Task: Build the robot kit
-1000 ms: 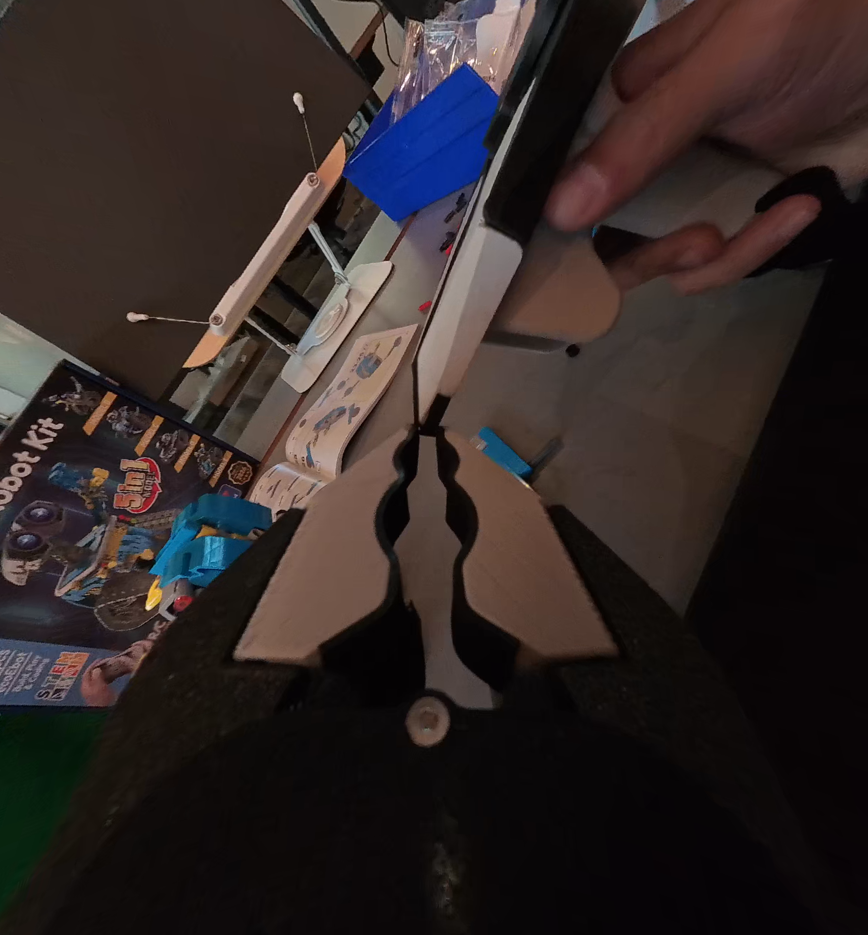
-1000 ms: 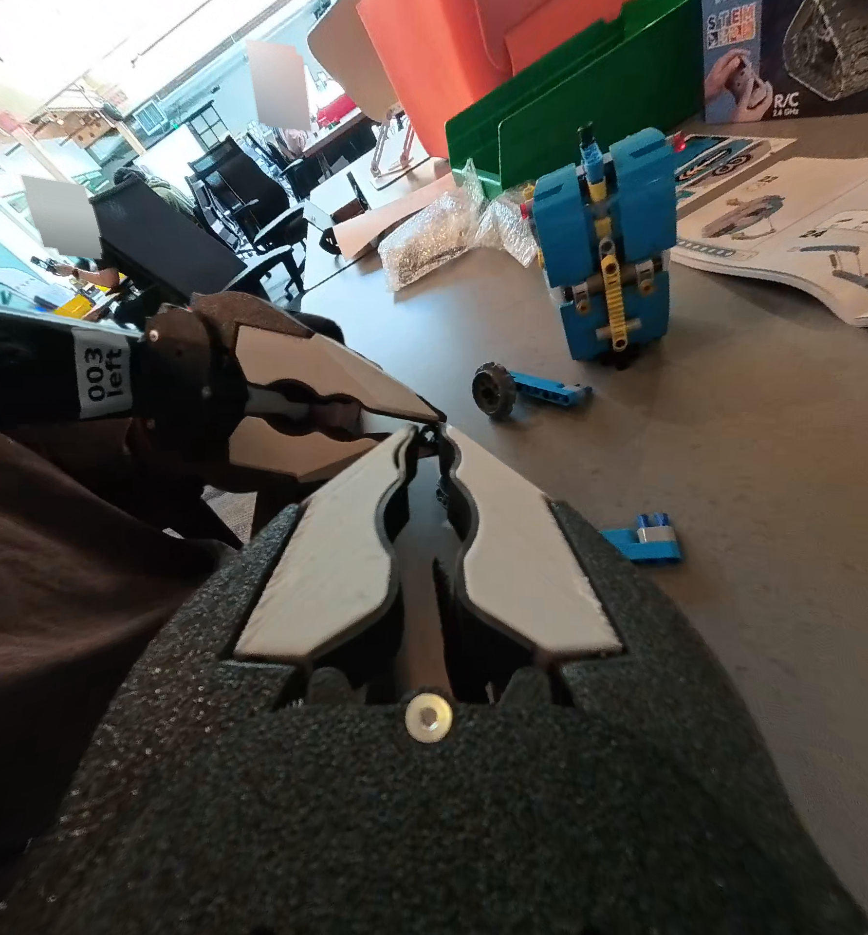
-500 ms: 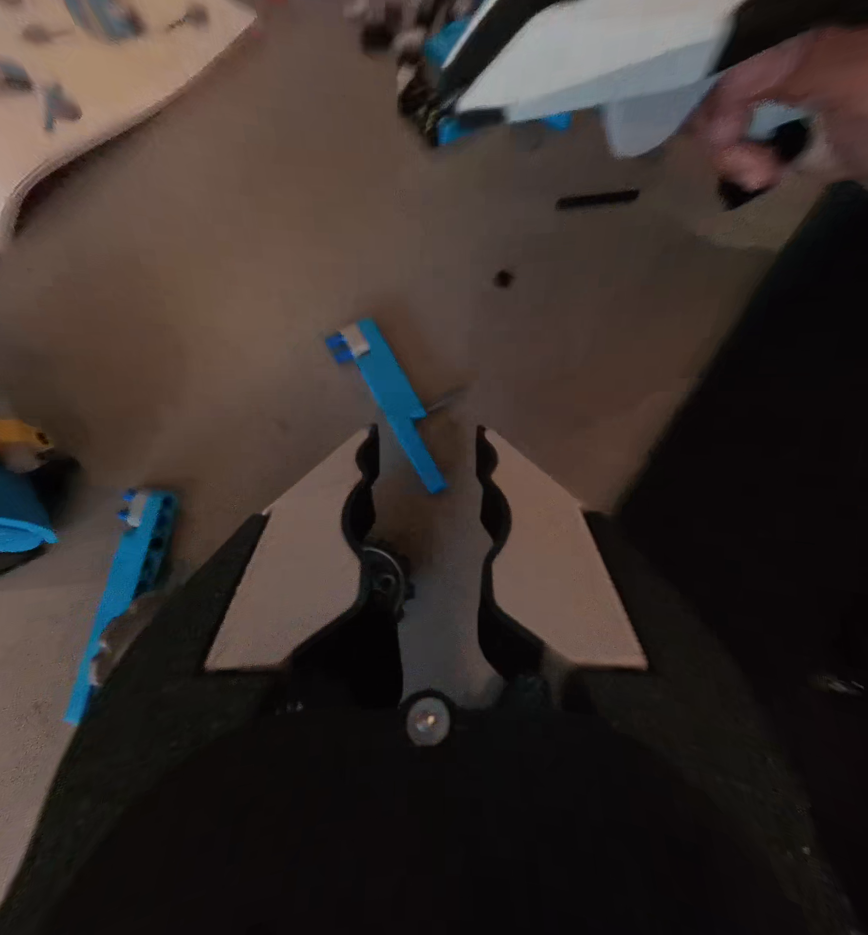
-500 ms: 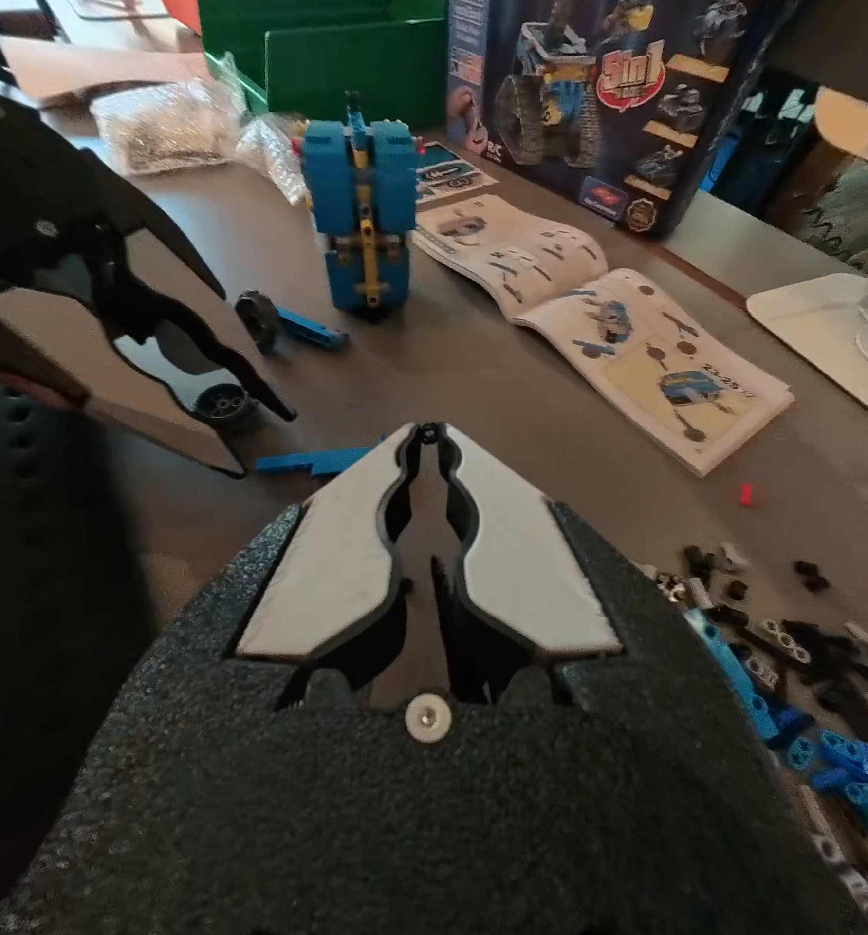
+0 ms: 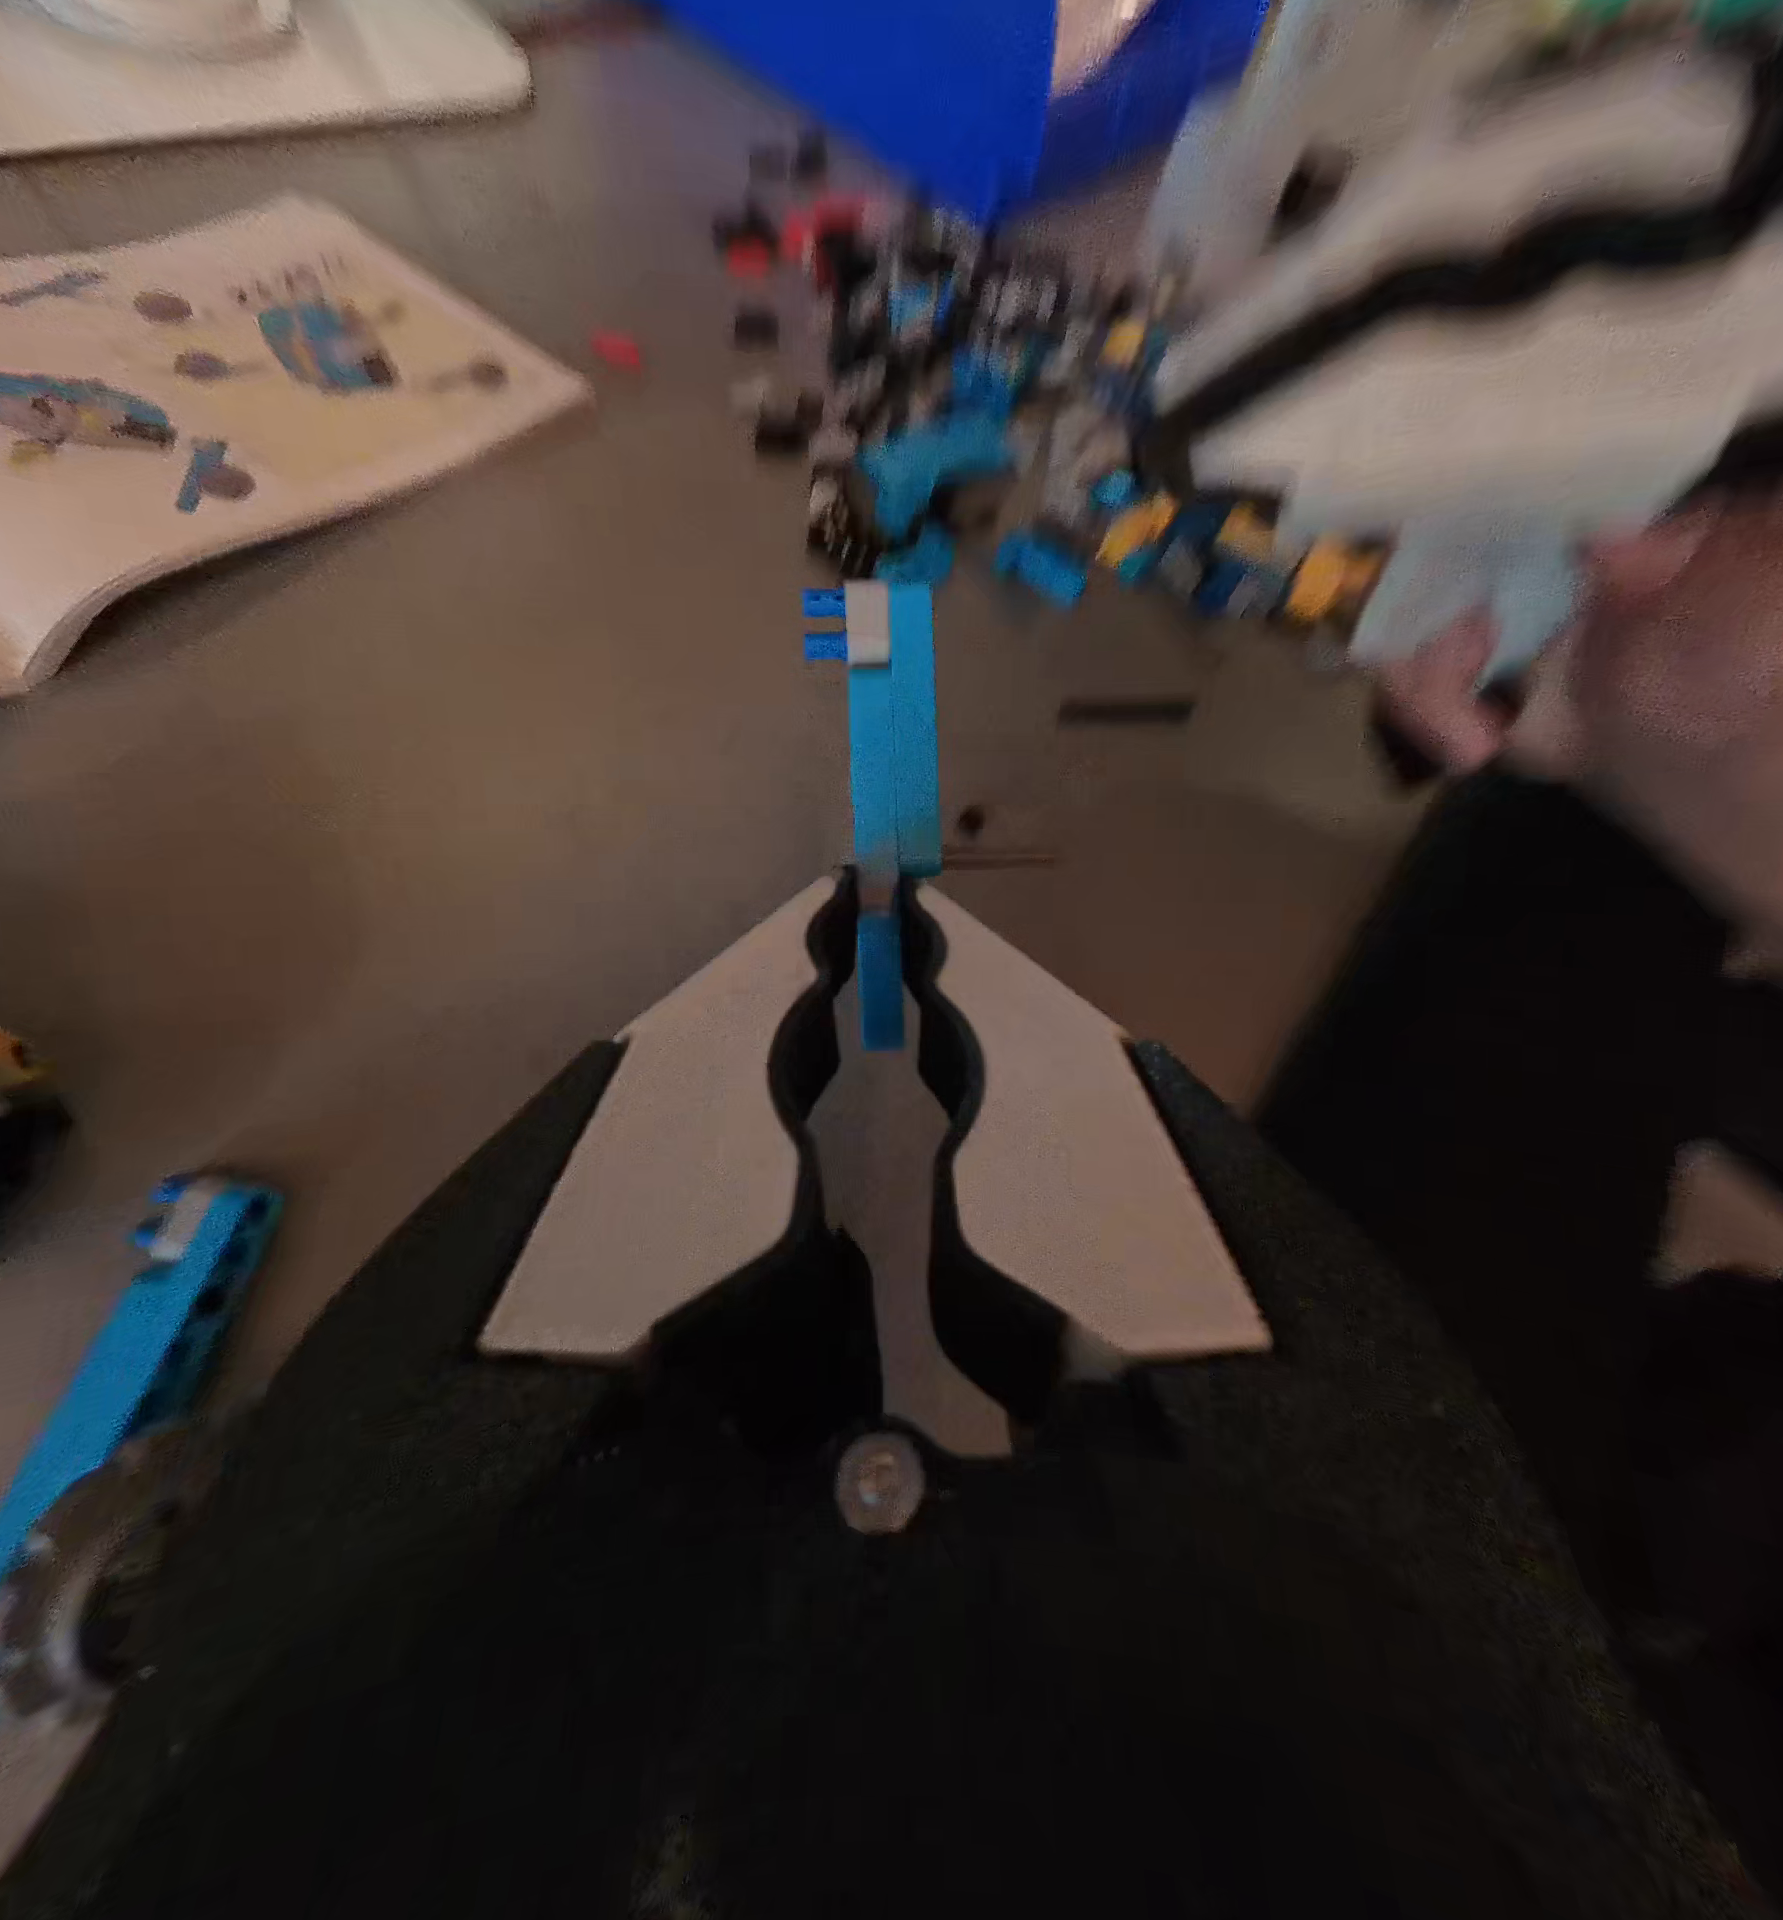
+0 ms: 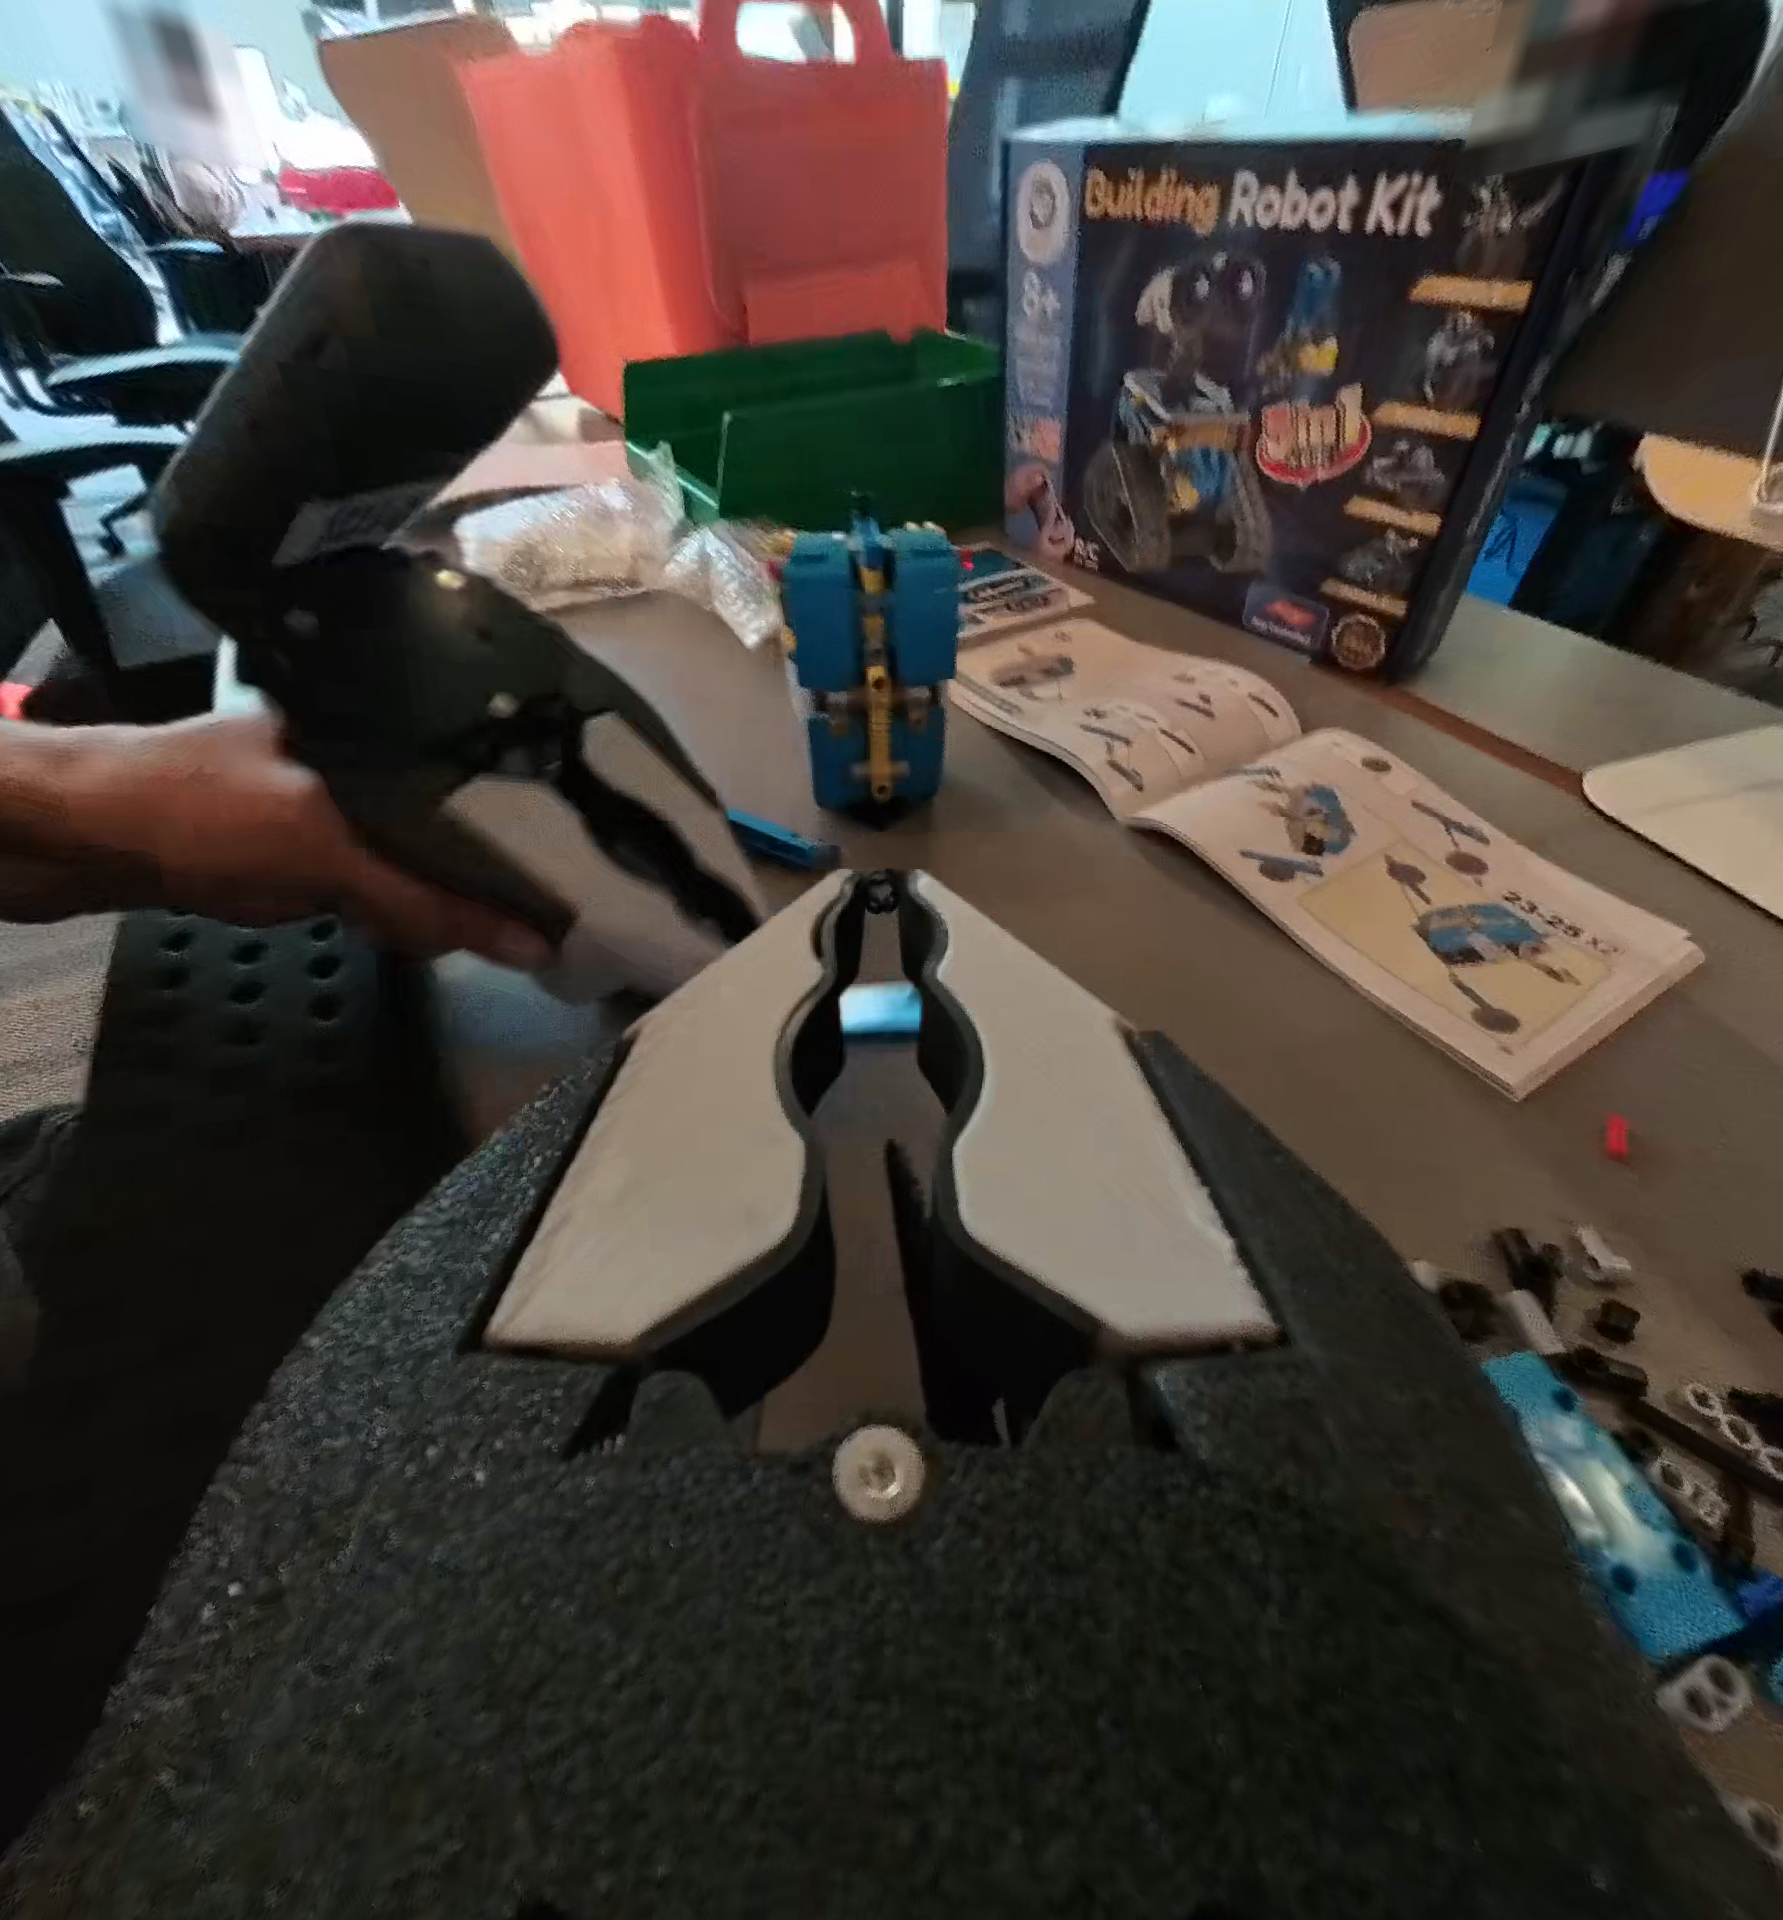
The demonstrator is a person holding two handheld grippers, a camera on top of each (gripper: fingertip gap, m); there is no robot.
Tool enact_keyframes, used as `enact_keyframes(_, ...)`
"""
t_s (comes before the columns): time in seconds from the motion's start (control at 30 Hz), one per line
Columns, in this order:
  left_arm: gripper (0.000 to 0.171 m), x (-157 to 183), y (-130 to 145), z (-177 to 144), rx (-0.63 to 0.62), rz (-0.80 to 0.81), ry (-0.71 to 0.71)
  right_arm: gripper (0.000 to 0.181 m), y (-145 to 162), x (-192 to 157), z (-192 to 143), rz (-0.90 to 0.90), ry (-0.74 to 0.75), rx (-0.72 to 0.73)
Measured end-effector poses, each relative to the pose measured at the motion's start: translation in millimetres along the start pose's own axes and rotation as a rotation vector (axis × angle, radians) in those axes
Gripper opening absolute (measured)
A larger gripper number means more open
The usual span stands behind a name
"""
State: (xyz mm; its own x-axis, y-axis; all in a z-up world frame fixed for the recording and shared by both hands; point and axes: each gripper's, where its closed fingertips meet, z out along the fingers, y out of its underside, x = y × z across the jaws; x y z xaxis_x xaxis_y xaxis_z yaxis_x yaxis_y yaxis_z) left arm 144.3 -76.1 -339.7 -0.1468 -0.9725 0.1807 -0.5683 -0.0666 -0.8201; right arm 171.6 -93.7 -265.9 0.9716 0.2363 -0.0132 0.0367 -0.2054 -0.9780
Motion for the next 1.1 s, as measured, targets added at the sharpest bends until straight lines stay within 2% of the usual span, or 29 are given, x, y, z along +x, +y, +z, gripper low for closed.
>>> enact_keyframes(0.1, 0.007, 11.2, -27.4, -15.5, 0.207, -0.182, 0.165, 0.006, 1.0, -19.1, -9.3, -0.100, 0.079, 0.007)
enact_keyframes(0.17, 0.007, 11.3, -31.5, -19.0, 0.273, -0.244, 0.221, 0.006, 3.0, -27.5, -12.6, -0.174, 0.128, 0.001)
enact_keyframes(0.27, 0.007, 7.3, -35.2, -24.5, 0.327, -0.264, 0.223, 0.005, 9.9, -35.6, -9.7, -0.230, 0.161, -0.015)
enact_keyframes(0.43, 0.007, 9.5, -33.4, -23.9, 0.320, -0.208, 0.178, 0.006, 14.8, -39.6, 3.1, -0.287, 0.193, -0.051)
enact_keyframes(0.63, 0.007, 5.7, -31.3, -22.3, 0.308, -0.225, 0.162, 0.006, 15.8, -36.6, 6.1, -0.321, 0.235, -0.066)
enact_keyframes(0.9, 0.007, 5.9, -30.3, -20.8, 0.301, -0.190, 0.117, 0.006, 15.9, -34.6, 6.6, -0.288, 0.228, -0.063)
enact_keyframes(1.1, 0.007, 4.4, -30.0, -21.1, 0.304, -0.222, 0.123, 0.006, 17.2, -33.5, 8.2, -0.286, 0.237, -0.071)
